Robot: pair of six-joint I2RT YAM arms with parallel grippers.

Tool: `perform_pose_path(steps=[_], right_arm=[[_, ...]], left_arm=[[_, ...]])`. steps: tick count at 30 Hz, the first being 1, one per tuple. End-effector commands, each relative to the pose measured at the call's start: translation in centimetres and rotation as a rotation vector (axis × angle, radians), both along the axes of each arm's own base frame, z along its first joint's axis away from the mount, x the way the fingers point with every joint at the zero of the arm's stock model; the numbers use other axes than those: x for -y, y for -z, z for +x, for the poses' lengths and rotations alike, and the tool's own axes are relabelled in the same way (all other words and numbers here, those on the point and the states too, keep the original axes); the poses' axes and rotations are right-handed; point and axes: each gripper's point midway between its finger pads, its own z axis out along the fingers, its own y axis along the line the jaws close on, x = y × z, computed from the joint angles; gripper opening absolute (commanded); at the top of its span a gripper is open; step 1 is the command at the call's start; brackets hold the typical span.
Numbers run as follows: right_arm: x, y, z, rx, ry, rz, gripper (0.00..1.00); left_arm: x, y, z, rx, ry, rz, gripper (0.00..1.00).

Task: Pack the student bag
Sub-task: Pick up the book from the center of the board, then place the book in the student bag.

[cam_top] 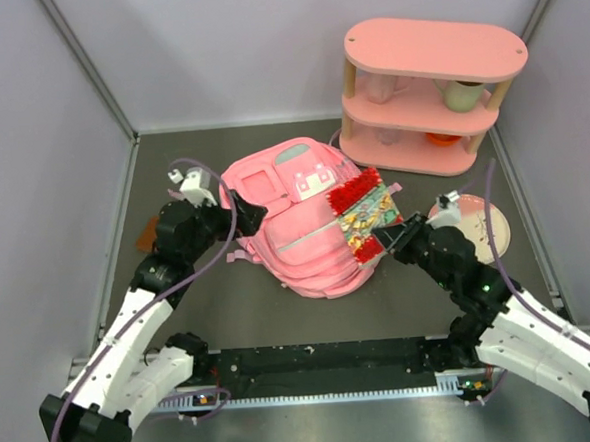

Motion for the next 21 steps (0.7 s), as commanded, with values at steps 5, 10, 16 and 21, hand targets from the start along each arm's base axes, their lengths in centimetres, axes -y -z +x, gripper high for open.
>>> perform_pose_path(steps=[5,10,16,21], right_arm=[[11.6,-2.3,-0.7,0.066,0.421,-0.210,0.00],[14.9,-4.2,-1.5,0.099,0.534,-0.249,0.00],[16.6,-5.4,-2.3,0.123,0.578,-0.254,0.00],[16.7,-4.9,-2.5,0.107,0.580,-0.249,0.00]], left_arm=[[6.3,-0.5,-1.7,0.105,0.208,0.332,0.99],[13.5,2.1,-4.6,0.119,0.509,0.455,0.92],[18.1,6.3,-7.2,0.069,0.725,0.586,0.88],[20.0,7.5,-8.1,0.046,0.827,0.552,0.85]])
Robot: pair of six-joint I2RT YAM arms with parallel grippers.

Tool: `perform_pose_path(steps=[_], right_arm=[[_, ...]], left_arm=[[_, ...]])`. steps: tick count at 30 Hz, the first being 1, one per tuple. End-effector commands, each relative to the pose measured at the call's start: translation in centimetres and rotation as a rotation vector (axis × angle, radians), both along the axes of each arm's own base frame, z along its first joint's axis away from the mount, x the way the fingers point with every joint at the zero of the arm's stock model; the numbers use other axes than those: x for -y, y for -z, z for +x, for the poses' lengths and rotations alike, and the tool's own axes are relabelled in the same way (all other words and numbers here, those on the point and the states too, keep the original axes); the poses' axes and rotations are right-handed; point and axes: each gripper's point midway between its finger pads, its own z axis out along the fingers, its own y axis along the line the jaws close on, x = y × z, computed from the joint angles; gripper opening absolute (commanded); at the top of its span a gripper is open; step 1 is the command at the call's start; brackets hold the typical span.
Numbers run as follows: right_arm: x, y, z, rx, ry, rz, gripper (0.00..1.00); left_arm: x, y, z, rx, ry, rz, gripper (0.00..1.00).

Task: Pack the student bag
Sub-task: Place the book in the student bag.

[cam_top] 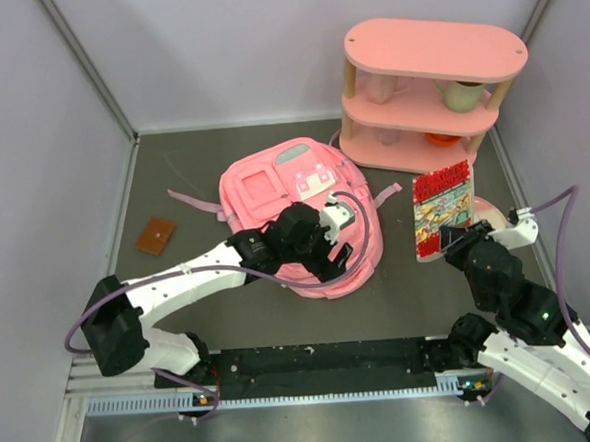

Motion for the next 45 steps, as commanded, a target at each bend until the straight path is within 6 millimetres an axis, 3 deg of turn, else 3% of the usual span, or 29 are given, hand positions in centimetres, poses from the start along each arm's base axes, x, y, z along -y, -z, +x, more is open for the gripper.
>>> perform_pose_path(steps=[1,5,6,14,25,26,28,30,33,36,39,45], right_arm=[[1.0,-2.6,0.0,0.070,0.053,0.052,0.00],[0.9,-2.5,0.0,0.065,0.049,0.059,0.00],[0.9,-2.5,0.0,0.063,0.050,0.056,0.00],[0.7,-2.0,0.1,0.049,0.049,0.057,0.00],[-0.2,-1.4,0.2,0.022,0.022,0.066,0.00],[-0.3,-1.4,0.2,0.021,0.018,0.069,0.00],[-0.3,-1.2,0.3,0.017,0.017,0.071,0.00],[-0.3,-1.1,0.2,0.016,0.016,0.070,0.00],[-0.4,-1.1,0.2,0.016,0.015,0.072,0.00],[-0.3,-1.2,0.2,0.017,0.016,0.071,0.00],[-0.3,-1.3,0.2,0.018,0.013,0.066,0.00],[-0.1,-1.8,-0.2,0.031,0.010,0.092,0.00]], left_arm=[[2.1,-1.9,-0.1,0.015,0.091,-0.056,0.84],[2.5,0.9,-0.5,-0.060,0.127,0.019,0.65],[2.9,0.8,-1.0,-0.074,0.151,0.012,0.63],[3.6,2.9,-2.0,-0.147,0.196,0.057,0.57],[2.6,6.6,-0.6,-0.165,0.110,0.199,0.48],[2.5,6.7,-0.5,-0.166,0.105,0.208,0.35],[2.5,6.5,-0.5,-0.162,0.101,0.203,0.31],[2.4,6.5,-0.3,-0.155,0.096,0.203,0.17],[2.5,5.9,-0.2,-0.142,0.088,0.190,0.00],[2.5,4.4,0.4,-0.108,0.056,0.154,0.00],[1.8,1.4,2.1,-0.020,-0.049,0.109,0.00],[-2.3,-6.8,6.6,0.222,-0.357,-0.011,0.00]])
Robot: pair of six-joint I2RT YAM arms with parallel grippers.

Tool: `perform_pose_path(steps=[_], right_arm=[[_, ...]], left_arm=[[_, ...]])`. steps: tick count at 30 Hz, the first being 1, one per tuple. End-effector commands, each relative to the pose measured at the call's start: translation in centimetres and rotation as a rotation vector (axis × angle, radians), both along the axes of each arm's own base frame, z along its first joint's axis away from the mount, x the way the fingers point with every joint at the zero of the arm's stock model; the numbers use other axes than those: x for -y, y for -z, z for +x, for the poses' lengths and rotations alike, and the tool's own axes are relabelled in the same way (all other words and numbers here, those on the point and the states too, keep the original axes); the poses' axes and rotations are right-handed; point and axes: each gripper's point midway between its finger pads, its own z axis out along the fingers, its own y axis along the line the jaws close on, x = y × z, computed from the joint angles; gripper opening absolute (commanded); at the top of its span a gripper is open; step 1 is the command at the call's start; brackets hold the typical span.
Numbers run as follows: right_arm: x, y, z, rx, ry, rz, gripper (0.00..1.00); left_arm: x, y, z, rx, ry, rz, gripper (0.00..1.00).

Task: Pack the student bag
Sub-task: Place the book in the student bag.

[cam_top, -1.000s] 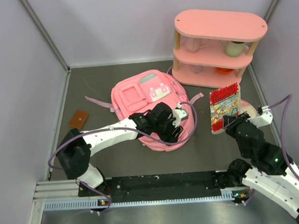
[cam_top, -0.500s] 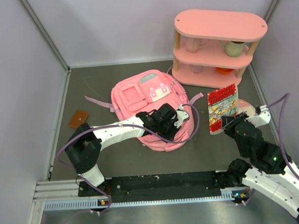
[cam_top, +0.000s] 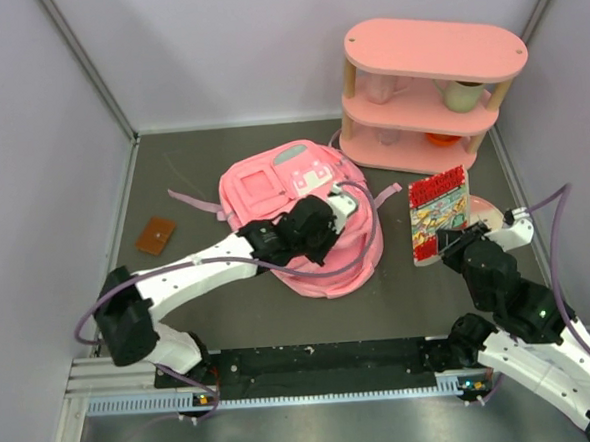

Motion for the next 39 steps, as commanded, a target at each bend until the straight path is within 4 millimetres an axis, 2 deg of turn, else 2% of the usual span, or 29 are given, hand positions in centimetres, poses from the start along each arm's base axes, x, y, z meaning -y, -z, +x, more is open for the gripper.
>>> perform_pose_path(steps=[1,6,8,10,13,20,25,26,27,29,32,33,35,36,38,39], right_arm=[[0.4,-3.1,-0.1,0.089,0.022,0.097,0.00],[0.5,-3.7,-1.0,0.130,-0.009,0.147,0.00],[-0.4,-3.7,-1.2,0.119,-0.060,0.160,0.00],[-1.4,-3.6,-1.2,0.103,-0.099,0.184,0.00],[-4.0,-3.3,-1.3,0.074,-0.197,0.248,0.00],[-12.1,-3.1,-2.5,-0.048,-0.517,0.435,0.00],[-16.0,-2.1,-3.0,-0.129,-0.665,0.516,0.00],[-16.8,-3.0,-2.7,-0.098,-0.690,0.547,0.00],[-17.5,-2.4,-2.3,-0.122,-0.699,0.555,0.00],[-18.7,-3.3,-1.9,-0.096,-0.742,0.580,0.00],[-20.2,-3.3,-0.6,-0.097,-0.763,0.576,0.00],[-20.5,-3.9,0.0,-0.084,-0.767,0.588,0.00],[-21.5,-3.6,1.4,-0.087,-0.768,0.589,0.00],[-21.9,-4.7,2.0,-0.042,-0.777,0.605,0.00],[-22.5,-3.8,3.7,-0.051,-0.745,0.600,0.00],[-22.8,-4.2,4.4,-0.043,-0.740,0.605,0.00]], left_arm=[[-3.0,-10.5,4.7,0.276,-0.266,-0.205,0.00],[-6.7,-14.8,7.3,0.307,-0.419,-0.352,0.00],[-7.8,-16.3,8.1,0.304,-0.462,-0.421,0.00],[-8.0,-17.5,8.1,0.312,-0.458,-0.465,0.00],[-7.5,-18.7,7.9,0.316,-0.438,-0.509,0.00],[-6.2,-20.4,7.3,0.297,-0.386,-0.585,0.00],[-5.6,-21.3,6.8,0.285,-0.353,-0.625,0.00],[-5.4,-21.8,6.6,0.282,-0.340,-0.638,0.00],[-5.3,-21.9,6.5,0.277,-0.336,-0.645,0.00],[-4.9,-22.3,6.2,0.267,-0.323,-0.669,0.00],[-4.3,-22.6,5.7,0.259,-0.295,-0.676,0.00],[-4.1,-22.8,5.4,0.258,-0.284,-0.683,0.00],[-3.9,-22.8,5.0,0.252,-0.270,-0.687,0.00],[-3.8,-23.0,4.8,0.250,-0.263,-0.691,0.00],[-3.7,-23.1,4.5,0.251,-0.254,-0.695,0.00],[-3.7,-23.2,4.4,0.248,-0.252,-0.697,0.00]])
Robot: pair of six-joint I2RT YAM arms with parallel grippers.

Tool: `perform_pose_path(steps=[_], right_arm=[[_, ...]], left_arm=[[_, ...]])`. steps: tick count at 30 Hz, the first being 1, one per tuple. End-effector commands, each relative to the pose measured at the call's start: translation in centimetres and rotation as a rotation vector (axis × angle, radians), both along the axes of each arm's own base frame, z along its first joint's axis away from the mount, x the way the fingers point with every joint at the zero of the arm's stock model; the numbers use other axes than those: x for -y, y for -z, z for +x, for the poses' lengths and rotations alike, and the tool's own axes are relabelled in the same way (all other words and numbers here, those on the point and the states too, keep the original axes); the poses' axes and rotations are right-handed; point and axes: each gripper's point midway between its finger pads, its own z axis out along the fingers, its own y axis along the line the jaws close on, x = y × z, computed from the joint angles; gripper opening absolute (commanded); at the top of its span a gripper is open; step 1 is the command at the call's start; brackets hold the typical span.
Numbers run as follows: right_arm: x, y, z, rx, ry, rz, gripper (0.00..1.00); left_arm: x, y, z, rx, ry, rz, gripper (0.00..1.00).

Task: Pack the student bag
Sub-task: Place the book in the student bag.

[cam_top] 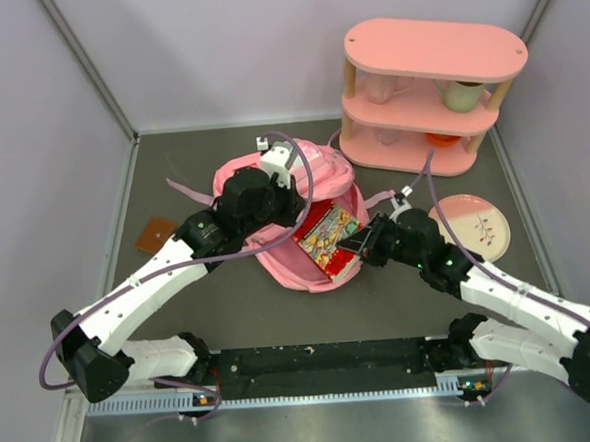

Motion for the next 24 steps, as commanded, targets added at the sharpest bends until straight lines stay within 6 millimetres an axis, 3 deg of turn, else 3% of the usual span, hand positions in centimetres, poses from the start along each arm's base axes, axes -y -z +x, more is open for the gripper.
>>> perform_pose_path(steps=[1,4,5,7,8,9,11,12,14,18,20,21,22,24], right_arm=[[-3.1,-7.9,4.9,0.207,0.013,0.202,0.00],[-4.0,-8.4,7.5,0.259,0.060,0.220,0.00],[-4.9,-6.9,8.6,0.246,0.068,0.206,0.00],[-5.3,-6.3,10.7,0.261,0.112,0.204,0.00],[-6.2,-4.0,12.0,0.230,0.115,0.173,0.00],[-6.9,-4.2,12.8,0.234,0.109,0.171,0.01],[-7.9,-2.3,13.5,0.206,0.087,0.150,0.06],[-8.2,0.3,13.8,0.161,0.085,0.133,0.13],[-8.1,1.7,13.6,0.130,0.086,0.159,0.23],[-7.3,3.7,12.5,0.104,0.081,0.148,0.59],[-6.9,3.2,11.8,0.119,0.064,0.134,0.66],[-6.6,4.1,11.2,0.092,0.063,0.110,0.72],[-6.3,3.5,10.9,0.100,0.062,0.120,0.73],[-5.8,4.2,9.9,0.080,0.058,0.106,0.75]], left_arm=[[1.7,-9.6,-0.9,0.174,0.064,-0.243,0.00],[1.8,-10.0,-1.2,0.175,0.071,-0.257,0.00],[1.8,-10.1,-1.3,0.174,0.072,-0.262,0.00],[2.1,-10.2,-1.7,0.169,0.096,-0.273,0.00],[2.1,-10.2,-1.7,0.166,0.097,-0.273,0.00],[2.0,-10.1,-1.7,0.166,0.092,-0.274,0.00],[1.8,-10.0,-1.7,0.167,0.085,-0.270,0.00],[1.7,-10.1,-1.8,0.171,0.084,-0.273,0.00],[1.5,-9.8,-1.8,0.169,0.081,-0.269,0.00],[1.2,-9.7,-2.2,0.171,0.086,-0.263,0.00],[1.2,-9.4,-2.1,0.172,0.088,-0.251,0.00],[1.2,-9.3,-2.0,0.173,0.087,-0.248,0.00],[1.3,-9.3,-2.0,0.171,0.088,-0.247,0.00],[1.5,-9.2,-1.8,0.170,0.088,-0.246,0.00]])
